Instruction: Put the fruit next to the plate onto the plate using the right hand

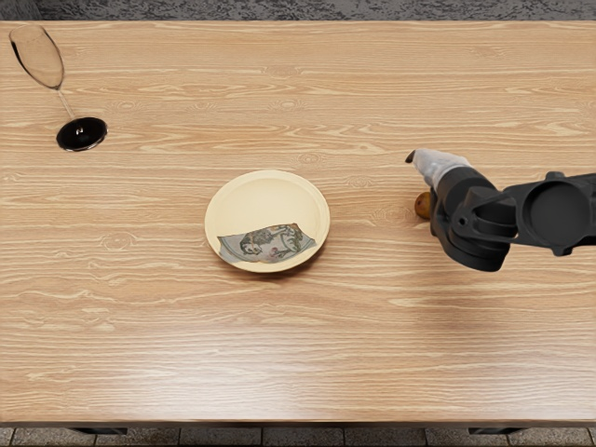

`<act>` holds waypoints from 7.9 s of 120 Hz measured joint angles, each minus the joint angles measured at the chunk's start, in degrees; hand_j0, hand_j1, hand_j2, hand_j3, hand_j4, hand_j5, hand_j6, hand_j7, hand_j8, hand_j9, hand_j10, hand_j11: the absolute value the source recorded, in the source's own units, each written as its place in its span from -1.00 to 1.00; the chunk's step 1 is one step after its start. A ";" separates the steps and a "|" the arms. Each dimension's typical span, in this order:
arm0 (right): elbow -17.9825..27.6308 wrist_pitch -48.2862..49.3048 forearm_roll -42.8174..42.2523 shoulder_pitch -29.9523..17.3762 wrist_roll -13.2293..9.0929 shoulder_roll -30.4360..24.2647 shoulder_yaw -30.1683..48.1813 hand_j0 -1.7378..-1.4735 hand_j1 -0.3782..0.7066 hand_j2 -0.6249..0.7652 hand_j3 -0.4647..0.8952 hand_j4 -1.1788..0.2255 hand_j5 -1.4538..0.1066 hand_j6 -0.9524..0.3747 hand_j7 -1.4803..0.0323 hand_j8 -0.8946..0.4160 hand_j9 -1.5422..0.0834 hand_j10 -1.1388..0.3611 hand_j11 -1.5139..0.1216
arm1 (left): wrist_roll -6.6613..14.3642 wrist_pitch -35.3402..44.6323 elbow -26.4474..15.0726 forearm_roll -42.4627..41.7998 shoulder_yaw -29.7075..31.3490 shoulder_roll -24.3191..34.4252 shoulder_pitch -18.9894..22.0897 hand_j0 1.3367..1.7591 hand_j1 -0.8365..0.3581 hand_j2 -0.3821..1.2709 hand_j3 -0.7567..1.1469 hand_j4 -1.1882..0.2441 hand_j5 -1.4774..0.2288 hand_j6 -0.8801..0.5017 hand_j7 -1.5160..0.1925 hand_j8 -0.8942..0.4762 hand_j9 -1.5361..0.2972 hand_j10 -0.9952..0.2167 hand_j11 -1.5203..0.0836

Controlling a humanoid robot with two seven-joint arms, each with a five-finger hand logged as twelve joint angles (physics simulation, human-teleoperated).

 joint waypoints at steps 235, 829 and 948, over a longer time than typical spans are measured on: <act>-3.09 1.96 1.80 -2.47 0.00 -1.60 1.26 -0.40 -0.23 -0.19 -0.32 0.21 0.32 -0.06 0.40 -0.13 0.38 0.08 0.33 | 0.00 0.00 -0.03 -0.01 -0.09 0.00 -0.17 0.52 0.98 -0.54 -0.20 0.66 0.73 0.27 0.77 0.30 0.68 0.64 0.90; 0.35 19.33 18.13 8.22 0.07 -0.06 19.63 -0.38 0.34 0.50 -0.32 -0.21 -0.65 -0.24 -0.52 -0.33 -0.53 -0.59 -0.58 | 0.00 0.00 0.00 -0.01 -0.26 0.00 0.18 0.52 0.98 -0.54 -0.21 0.66 0.73 0.27 0.77 0.30 0.68 0.64 0.90; -16.33 24.77 26.15 11.88 0.00 17.55 20.69 -0.39 -0.69 -0.01 -0.32 0.49 0.58 0.28 0.68 0.19 0.63 0.31 0.58 | 0.00 0.00 0.00 -0.02 -0.26 0.00 0.18 0.52 0.98 -0.54 -0.20 0.66 0.73 0.27 0.77 0.30 0.68 0.64 0.90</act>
